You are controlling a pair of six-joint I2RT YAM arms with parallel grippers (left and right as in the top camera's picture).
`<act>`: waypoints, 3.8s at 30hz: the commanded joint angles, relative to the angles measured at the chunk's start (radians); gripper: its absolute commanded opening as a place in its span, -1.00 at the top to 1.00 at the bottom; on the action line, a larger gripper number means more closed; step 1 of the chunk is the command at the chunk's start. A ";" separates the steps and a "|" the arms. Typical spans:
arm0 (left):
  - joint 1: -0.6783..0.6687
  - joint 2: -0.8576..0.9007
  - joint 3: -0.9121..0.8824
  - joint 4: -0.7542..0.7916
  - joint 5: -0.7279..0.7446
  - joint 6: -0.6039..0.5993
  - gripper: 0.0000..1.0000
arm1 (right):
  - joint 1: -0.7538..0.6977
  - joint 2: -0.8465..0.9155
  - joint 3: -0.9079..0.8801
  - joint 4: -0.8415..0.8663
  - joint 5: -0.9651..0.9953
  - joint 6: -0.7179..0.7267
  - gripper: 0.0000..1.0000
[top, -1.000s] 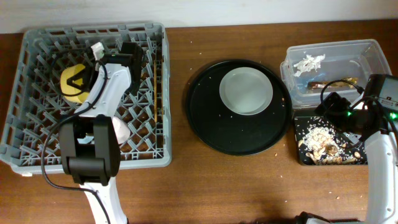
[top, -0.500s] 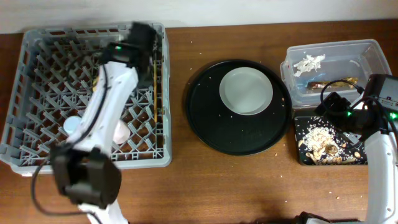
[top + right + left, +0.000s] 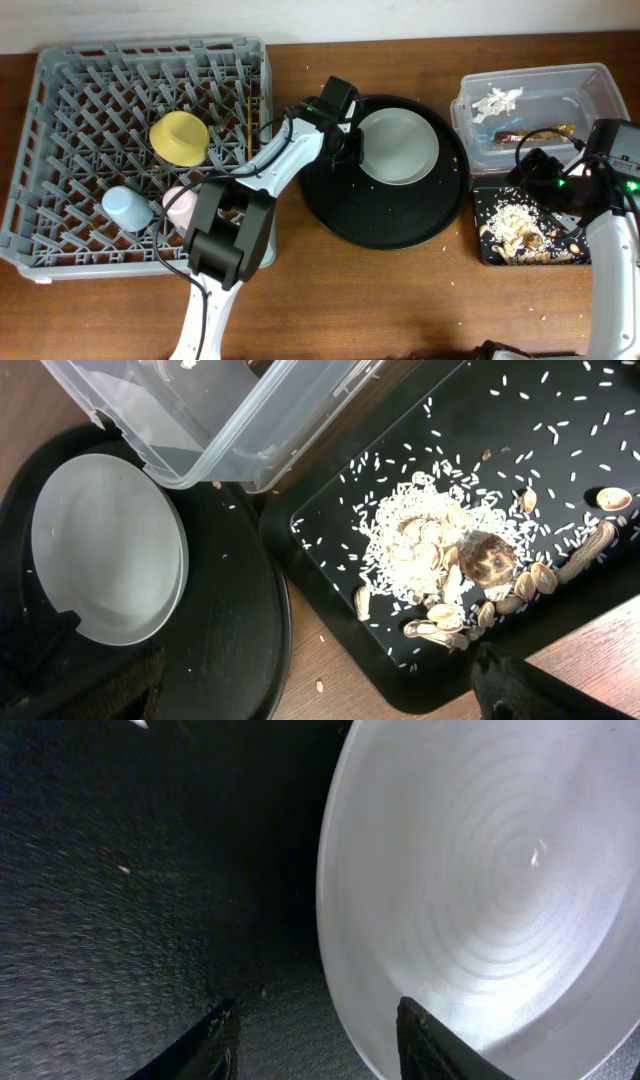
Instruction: Sort waste into correct bins and load items into the dishwasher rack
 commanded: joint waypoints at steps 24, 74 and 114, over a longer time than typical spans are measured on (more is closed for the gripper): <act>0.425 -0.581 -0.053 -0.364 -1.357 0.351 0.99 | -0.002 -0.002 0.006 0.000 0.012 0.008 -0.97; 0.345 -2.333 -1.859 0.622 -0.215 0.355 -0.99 | -0.002 -0.002 0.006 0.000 0.012 0.008 -0.97; 0.345 -2.333 -1.859 0.622 -0.215 0.355 -0.99 | 0.248 -1.308 -1.176 0.929 0.142 -0.048 -0.97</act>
